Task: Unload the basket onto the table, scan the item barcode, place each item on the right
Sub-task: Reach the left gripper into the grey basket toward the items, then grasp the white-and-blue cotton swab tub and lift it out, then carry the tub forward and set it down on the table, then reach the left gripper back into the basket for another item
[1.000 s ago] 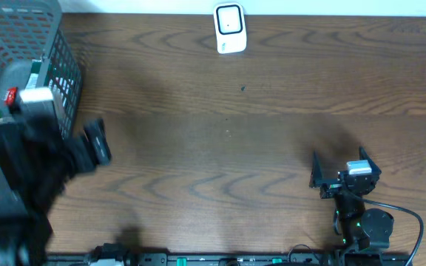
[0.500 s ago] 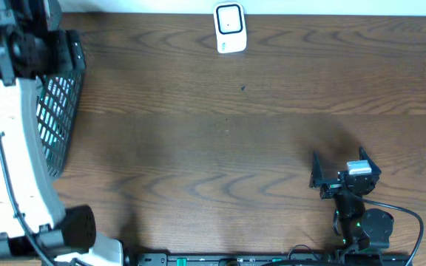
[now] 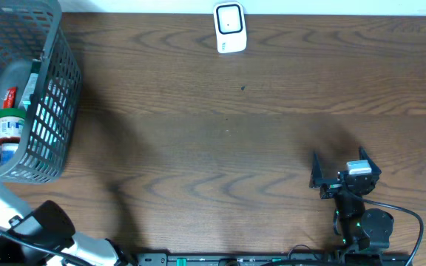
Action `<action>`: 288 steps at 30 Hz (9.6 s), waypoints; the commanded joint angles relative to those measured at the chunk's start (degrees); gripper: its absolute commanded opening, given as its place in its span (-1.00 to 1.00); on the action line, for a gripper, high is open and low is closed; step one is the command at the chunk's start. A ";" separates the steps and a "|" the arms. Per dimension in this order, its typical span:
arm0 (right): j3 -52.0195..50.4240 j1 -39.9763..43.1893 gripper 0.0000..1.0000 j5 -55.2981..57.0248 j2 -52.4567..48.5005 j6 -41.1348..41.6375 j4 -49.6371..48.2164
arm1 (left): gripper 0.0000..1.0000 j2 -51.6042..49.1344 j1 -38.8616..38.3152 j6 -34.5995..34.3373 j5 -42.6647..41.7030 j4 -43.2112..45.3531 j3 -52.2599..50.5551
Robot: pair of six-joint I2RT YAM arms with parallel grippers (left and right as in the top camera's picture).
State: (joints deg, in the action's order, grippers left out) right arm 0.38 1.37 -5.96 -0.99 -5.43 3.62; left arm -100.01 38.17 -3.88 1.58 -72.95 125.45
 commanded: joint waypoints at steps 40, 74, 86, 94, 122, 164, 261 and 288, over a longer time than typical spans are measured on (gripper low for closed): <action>-0.07 0.13 0.99 0.07 0.33 0.63 0.22 | 0.84 -13.25 4.87 3.98 -11.61 -13.57 -6.36; -0.07 0.04 0.98 0.07 0.33 0.63 0.22 | 0.89 -13.07 4.02 9.22 1.27 12.33 -37.11; -0.07 0.04 0.98 0.07 0.33 0.63 0.22 | 0.57 -12.35 4.02 7.87 0.20 13.55 -34.60; -0.07 0.04 0.99 0.07 0.33 0.63 0.22 | 0.37 -7.26 4.02 5.66 0.20 13.33 -28.11; -0.07 0.04 0.99 0.07 0.33 0.63 0.22 | 0.37 28.15 -11.56 -5.07 -22.18 16.96 -24.59; -0.07 0.04 0.98 0.07 0.33 0.63 0.22 | 0.64 -17.57 -72.87 -11.67 -26.43 34.53 -43.98; -0.07 0.04 0.99 0.07 0.33 0.63 0.22 | 0.78 -18.62 5.16 1.09 -3.80 33.44 -27.23; -0.07 0.04 0.99 0.07 0.33 0.63 0.22 | 0.30 -21.88 5.16 1.03 -3.48 32.37 -31.12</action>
State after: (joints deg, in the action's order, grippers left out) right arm 0.38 1.37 -5.96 -0.99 -5.43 3.62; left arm -121.19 42.98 -2.81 -2.85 -40.07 97.08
